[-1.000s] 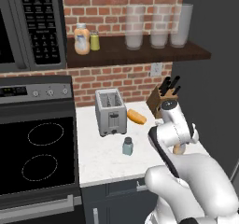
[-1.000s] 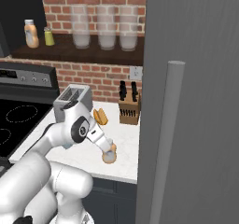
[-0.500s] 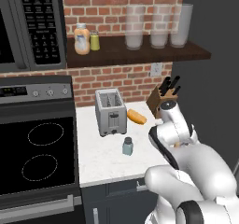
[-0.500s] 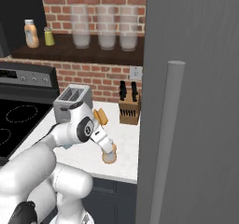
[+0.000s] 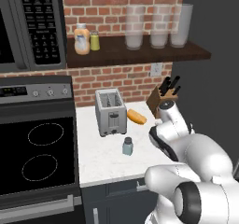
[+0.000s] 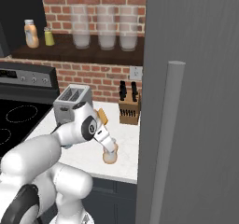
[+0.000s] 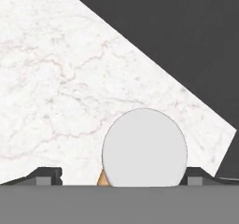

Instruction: Put the shaker and condiment bottle from the counter next to their counterparts in the cabinet.

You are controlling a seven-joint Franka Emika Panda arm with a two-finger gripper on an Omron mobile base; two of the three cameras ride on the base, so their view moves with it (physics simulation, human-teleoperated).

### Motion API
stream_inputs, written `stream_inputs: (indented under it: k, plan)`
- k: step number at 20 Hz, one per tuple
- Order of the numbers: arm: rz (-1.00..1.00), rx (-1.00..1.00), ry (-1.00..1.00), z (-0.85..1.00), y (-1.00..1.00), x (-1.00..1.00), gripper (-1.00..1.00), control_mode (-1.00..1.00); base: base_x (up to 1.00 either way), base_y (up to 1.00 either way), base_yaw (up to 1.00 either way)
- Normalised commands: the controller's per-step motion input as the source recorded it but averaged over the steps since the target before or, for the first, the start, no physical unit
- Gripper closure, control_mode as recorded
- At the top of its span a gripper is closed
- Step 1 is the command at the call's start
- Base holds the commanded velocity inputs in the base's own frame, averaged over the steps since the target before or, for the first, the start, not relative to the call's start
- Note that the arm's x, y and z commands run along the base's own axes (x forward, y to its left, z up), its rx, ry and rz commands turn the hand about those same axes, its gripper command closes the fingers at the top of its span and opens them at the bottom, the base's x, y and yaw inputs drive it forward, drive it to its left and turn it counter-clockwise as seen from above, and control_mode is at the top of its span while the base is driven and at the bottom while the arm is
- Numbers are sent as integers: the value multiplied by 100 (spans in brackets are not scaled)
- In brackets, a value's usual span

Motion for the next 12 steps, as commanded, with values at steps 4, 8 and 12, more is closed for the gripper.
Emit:
stream_inputs:
  k: [4,8,12]
  plan:
    - [-8,-1,-3,-45,-7,0,100,-100,0,0,0]
    - [-7,0,-4,-41,-23,-2,100,-100,0,0,0]
    - [-7,0,5,-38,-10,-6,100,-100,0,0,0]
